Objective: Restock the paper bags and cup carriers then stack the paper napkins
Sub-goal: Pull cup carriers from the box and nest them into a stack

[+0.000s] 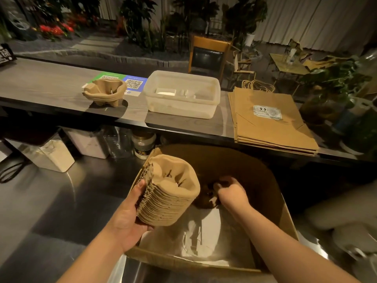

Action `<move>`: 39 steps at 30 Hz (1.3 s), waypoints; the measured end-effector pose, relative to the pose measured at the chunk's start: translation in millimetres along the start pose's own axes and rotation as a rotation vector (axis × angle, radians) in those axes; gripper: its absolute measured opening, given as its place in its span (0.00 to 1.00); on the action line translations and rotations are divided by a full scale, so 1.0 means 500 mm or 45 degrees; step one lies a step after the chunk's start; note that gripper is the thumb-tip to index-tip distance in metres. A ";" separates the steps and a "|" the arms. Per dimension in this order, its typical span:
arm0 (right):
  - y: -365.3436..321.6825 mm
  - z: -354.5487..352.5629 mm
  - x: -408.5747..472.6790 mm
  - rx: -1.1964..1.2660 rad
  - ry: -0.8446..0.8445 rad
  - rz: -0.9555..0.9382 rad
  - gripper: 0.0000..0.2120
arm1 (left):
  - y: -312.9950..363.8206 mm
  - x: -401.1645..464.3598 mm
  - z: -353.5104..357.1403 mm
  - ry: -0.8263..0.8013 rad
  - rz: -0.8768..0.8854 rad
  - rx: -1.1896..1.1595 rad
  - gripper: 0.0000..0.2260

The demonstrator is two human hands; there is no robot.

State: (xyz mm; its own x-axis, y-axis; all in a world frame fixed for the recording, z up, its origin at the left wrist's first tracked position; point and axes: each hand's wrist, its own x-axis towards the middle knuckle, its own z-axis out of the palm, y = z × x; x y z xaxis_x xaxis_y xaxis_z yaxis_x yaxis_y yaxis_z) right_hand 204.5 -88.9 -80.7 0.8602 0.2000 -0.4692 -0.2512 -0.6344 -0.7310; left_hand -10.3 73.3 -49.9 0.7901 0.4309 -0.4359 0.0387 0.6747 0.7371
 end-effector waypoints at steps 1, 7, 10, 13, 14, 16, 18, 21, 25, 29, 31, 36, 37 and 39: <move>0.018 0.006 0.016 -0.123 -0.021 -0.010 0.22 | 0.000 -0.002 0.001 0.023 -0.001 -0.014 0.32; 0.077 0.062 0.091 -0.972 -0.149 -0.207 0.29 | 0.003 -0.024 0.004 -0.047 -0.009 -0.035 0.48; 0.047 0.067 0.054 -1.020 -0.300 -0.277 0.32 | 0.010 -0.043 0.001 -0.083 -0.013 -0.144 0.46; 0.052 0.084 0.073 -1.058 -0.370 -0.301 0.34 | 0.020 -0.058 0.000 -0.133 0.044 -0.186 0.45; 0.050 0.087 0.073 -1.076 -0.377 -0.329 0.35 | 0.022 -0.058 -0.004 -0.123 0.034 -0.187 0.45; 0.040 0.085 0.072 -1.057 -0.364 -0.354 0.32 | 0.022 -0.053 -0.024 -0.133 0.027 -0.223 0.43; 0.036 0.076 0.075 -0.982 -0.335 -0.376 0.29 | 0.012 -0.061 -0.031 0.019 0.005 -0.326 0.35; 0.043 0.055 0.072 -0.818 -0.210 -0.369 0.32 | -0.015 -0.048 -0.072 0.042 -0.123 -0.498 0.35; 0.035 0.012 0.052 -0.672 -0.109 -0.332 0.24 | -0.012 -0.037 -0.107 -0.217 -0.236 -0.650 0.27; 0.004 -0.041 0.021 -0.156 -0.218 -0.364 0.29 | -0.016 -0.033 -0.071 -0.195 0.025 -0.410 0.33; -0.031 -0.068 -0.013 0.142 -0.285 -0.571 0.16 | -0.006 -0.041 -0.049 -0.178 0.142 -0.226 0.46; -0.140 -0.123 -0.119 0.422 -0.595 -0.958 0.18 | 0.006 -0.049 -0.021 -0.206 0.134 0.070 0.53; -0.157 -0.125 -0.133 0.264 -0.649 -1.048 0.17 | 0.008 -0.049 -0.019 -0.223 0.112 0.098 0.54; -0.178 -0.116 -0.151 -0.072 -0.706 -1.186 0.15 | 0.008 -0.050 -0.018 -0.240 0.082 0.115 0.55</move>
State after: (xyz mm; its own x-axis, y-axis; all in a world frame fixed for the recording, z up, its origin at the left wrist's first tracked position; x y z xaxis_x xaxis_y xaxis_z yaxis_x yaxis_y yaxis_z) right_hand 187.5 -90.7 48.5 0.3784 0.9213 0.0896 0.4297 -0.0891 -0.8986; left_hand -35.3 70.4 -40.6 0.8927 0.3460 -0.2888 0.0325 0.5897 0.8070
